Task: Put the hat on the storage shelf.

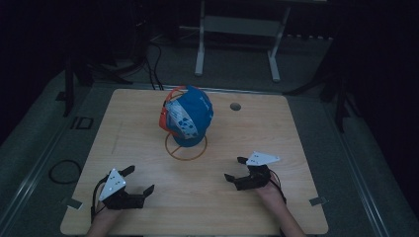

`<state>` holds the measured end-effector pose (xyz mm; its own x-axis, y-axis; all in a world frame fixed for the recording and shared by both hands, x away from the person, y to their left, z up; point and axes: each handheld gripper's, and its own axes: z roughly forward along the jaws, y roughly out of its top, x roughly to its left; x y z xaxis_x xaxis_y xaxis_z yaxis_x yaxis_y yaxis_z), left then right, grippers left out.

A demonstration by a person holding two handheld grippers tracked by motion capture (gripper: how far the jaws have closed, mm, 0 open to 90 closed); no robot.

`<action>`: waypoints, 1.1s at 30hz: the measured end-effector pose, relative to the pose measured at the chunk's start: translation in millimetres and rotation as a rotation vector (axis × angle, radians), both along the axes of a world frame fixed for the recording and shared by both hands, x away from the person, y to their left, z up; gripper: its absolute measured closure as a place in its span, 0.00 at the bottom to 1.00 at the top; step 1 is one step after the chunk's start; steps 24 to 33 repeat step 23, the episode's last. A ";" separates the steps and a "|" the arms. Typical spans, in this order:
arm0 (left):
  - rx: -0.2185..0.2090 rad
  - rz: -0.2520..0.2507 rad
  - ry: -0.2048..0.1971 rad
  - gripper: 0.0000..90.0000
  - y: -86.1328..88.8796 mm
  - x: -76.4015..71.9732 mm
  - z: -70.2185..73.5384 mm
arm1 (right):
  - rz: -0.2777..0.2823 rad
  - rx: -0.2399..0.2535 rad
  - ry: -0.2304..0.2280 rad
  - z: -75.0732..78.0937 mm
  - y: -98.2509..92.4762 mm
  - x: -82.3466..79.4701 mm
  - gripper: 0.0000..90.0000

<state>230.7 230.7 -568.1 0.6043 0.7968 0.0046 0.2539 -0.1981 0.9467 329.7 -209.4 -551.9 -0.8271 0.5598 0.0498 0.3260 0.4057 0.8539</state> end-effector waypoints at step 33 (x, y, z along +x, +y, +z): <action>0.026 0.007 -0.001 0.03 -0.7 -0.7 -2.2 | -0.057 -0.041 0.022 -12.6 -29.6 3.4 0.15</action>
